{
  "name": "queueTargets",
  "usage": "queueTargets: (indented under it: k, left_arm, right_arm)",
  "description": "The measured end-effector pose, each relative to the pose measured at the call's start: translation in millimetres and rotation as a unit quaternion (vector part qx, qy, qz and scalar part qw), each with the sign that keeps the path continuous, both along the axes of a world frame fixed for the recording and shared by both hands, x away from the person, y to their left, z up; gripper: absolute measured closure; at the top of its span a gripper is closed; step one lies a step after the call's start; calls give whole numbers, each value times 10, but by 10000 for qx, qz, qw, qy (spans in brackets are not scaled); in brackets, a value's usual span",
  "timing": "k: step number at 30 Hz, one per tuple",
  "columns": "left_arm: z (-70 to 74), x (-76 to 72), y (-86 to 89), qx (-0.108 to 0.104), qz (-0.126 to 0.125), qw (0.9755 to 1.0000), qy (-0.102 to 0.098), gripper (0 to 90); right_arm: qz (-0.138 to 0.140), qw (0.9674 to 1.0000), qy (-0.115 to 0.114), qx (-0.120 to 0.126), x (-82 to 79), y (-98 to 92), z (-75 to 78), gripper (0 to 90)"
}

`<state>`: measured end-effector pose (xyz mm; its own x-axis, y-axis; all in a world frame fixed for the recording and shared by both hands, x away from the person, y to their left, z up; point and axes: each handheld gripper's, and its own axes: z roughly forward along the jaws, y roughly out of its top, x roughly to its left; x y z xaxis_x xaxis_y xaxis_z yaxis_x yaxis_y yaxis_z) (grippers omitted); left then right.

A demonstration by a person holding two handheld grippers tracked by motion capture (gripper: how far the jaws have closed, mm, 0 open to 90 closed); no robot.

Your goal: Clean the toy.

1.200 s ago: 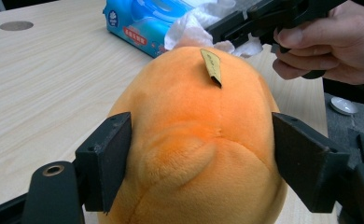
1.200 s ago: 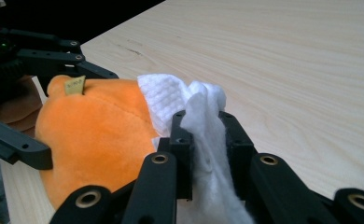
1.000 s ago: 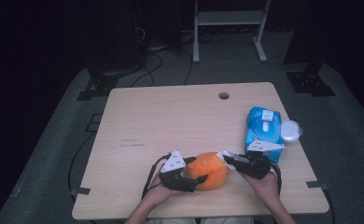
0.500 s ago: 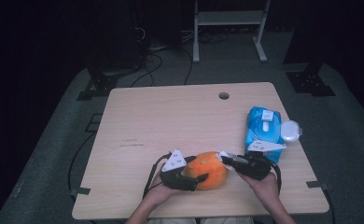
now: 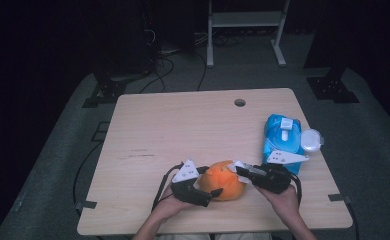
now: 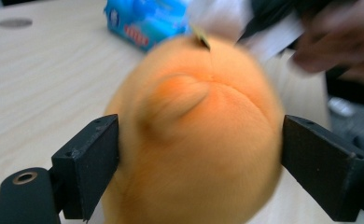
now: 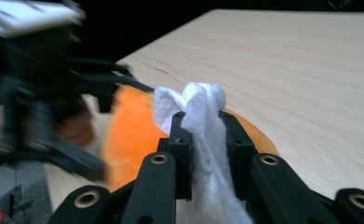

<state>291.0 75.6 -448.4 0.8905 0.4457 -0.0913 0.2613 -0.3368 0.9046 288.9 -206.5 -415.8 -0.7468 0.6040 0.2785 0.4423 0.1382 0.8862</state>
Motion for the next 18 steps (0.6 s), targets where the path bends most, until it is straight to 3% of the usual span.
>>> queueTargets:
  k: [2,5,7,8,10,13,15,18]
  left_arm:
    - [-13,-14,-32,7,62,10000,-53,157]
    - [42,-68,-66,74,179,9995,-253,274]
    - [98,-99,-62,51,112,9996,-266,329]
    - [133,-103,-51,-3,91,9997,-214,335]
    - [206,-104,-25,-144,38,9998,-131,330]
    - [238,-100,-41,-90,52,9999,-118,317]
    - [208,-96,-82,-48,52,9999,-119,293]
    - [194,-88,-72,-68,52,9998,-182,215]
  right_arm:
    - [164,9997,-162,-47,-76,90,77,766]
    - [409,9982,-388,-200,-164,252,133,766]
    - [373,9980,-399,-331,-170,290,106,766]
    - [358,9986,-325,-222,-144,259,83,766]
    - [246,9994,-243,-41,-104,171,62,766]
    - [60,9996,-284,-23,-119,134,73,768]
    - [134,9987,-484,-123,-178,213,122,768]
    - [242,9979,-508,-308,-175,291,108,768]
